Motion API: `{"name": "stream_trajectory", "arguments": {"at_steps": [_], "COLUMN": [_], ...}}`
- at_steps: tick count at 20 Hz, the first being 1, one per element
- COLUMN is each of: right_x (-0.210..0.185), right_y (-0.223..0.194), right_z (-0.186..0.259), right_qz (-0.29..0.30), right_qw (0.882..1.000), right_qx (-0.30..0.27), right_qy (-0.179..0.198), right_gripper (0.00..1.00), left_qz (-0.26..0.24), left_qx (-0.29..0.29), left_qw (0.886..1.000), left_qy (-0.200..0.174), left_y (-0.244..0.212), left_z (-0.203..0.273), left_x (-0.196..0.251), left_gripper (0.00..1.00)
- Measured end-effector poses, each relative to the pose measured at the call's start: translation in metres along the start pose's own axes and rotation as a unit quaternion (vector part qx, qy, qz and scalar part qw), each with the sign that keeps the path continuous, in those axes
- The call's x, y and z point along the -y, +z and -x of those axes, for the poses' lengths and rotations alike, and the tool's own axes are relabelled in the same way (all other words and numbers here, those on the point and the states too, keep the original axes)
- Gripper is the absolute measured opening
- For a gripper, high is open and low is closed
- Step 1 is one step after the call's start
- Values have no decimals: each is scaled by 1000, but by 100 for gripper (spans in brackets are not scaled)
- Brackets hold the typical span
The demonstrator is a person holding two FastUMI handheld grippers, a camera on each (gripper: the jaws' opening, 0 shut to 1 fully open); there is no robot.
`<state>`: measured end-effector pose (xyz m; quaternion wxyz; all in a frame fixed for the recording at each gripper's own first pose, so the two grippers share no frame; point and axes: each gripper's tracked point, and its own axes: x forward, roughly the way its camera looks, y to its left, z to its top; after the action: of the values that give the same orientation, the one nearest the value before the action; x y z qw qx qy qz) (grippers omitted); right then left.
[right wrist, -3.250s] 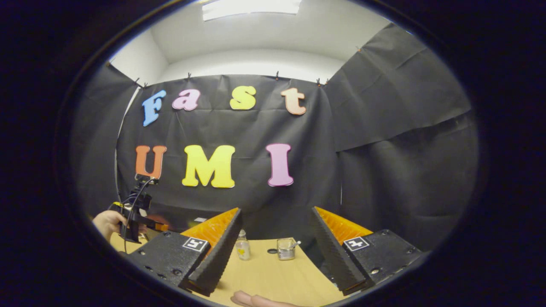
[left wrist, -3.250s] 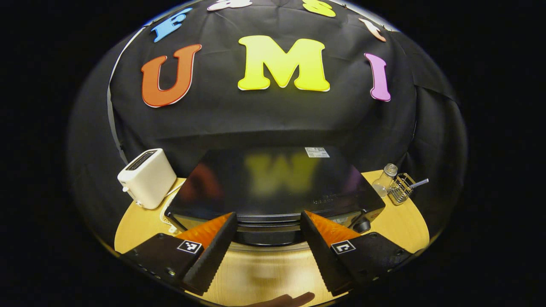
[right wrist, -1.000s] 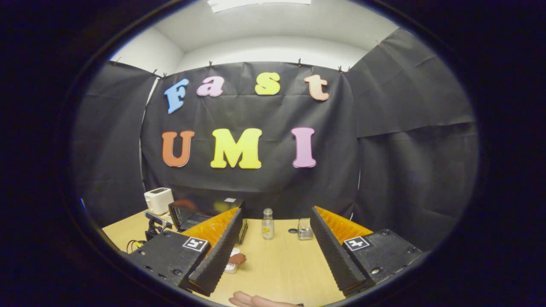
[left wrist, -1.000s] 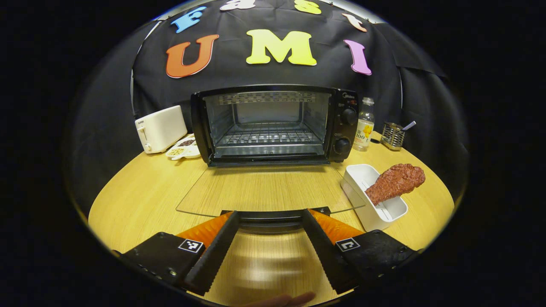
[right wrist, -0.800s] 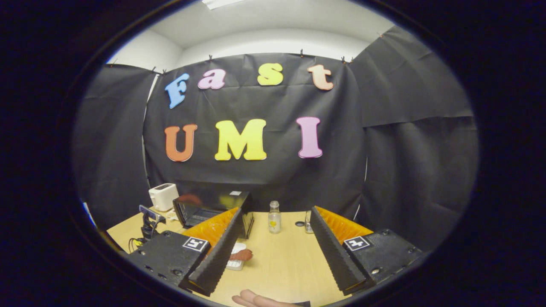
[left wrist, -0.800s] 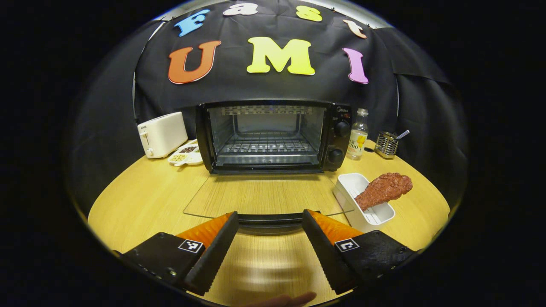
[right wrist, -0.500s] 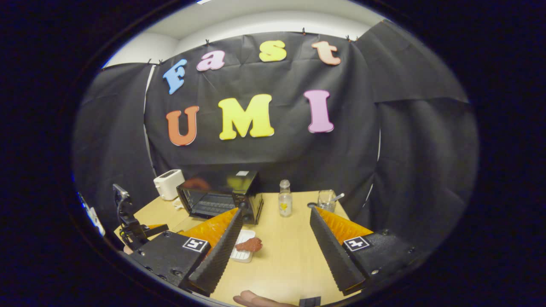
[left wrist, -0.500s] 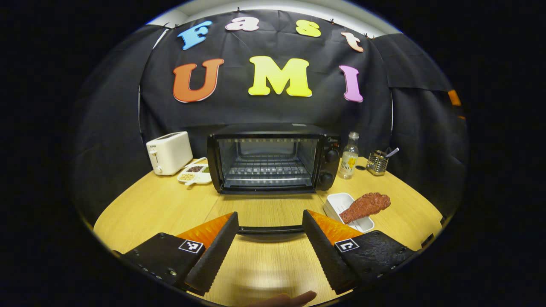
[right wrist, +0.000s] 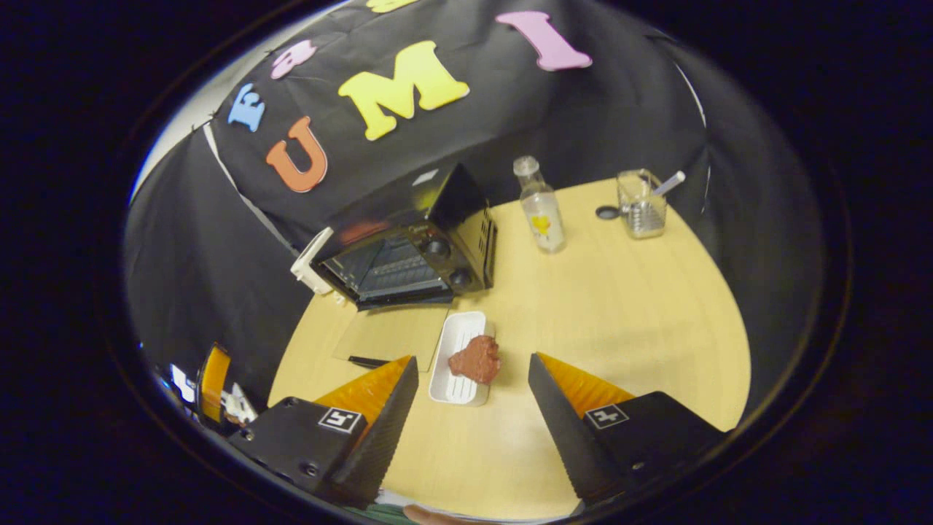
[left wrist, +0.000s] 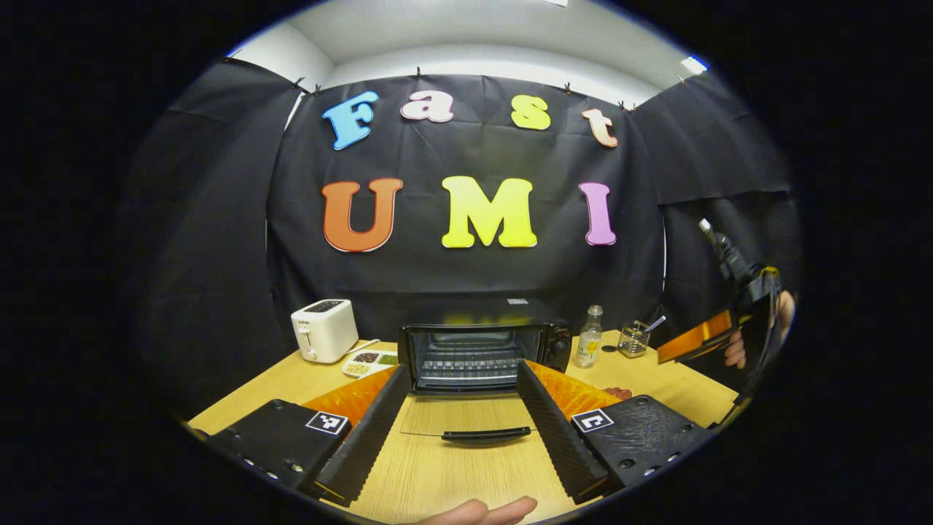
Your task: Open the electric oven with the left hand, put the food in, and close the electric oven.
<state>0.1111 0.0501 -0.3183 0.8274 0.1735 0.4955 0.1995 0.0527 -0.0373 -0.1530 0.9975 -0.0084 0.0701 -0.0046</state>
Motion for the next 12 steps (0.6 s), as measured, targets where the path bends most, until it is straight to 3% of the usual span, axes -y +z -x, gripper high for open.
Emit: {"name": "stream_trajectory", "arguments": {"at_steps": [3, 7, 10, 12], "right_x": [9, 21, 21, 20], "right_y": [-14, -17, -19, -24], "right_z": [-37, -57, -68, -72], "right_qz": [-36, -51, -68, -81], "right_qw": [998, 997, 995, 993], "right_qx": [-44, -57, -64, -69], "right_qy": [20, 31, 45, 49], "right_gripper": [92, 83, 59, 27], "left_qz": [3, 11, -1, -8], "left_qx": [13, 20, 33, 27], "left_qw": [1000, 1000, 999, 999], "left_qy": [8, 4, 17, 30], "left_y": [14, 26, 35, 33], "left_z": [19, 40, 52, 64], "left_x": [-6, -13, -24, -28], "left_gripper": [96, 96, 96, 96]}}
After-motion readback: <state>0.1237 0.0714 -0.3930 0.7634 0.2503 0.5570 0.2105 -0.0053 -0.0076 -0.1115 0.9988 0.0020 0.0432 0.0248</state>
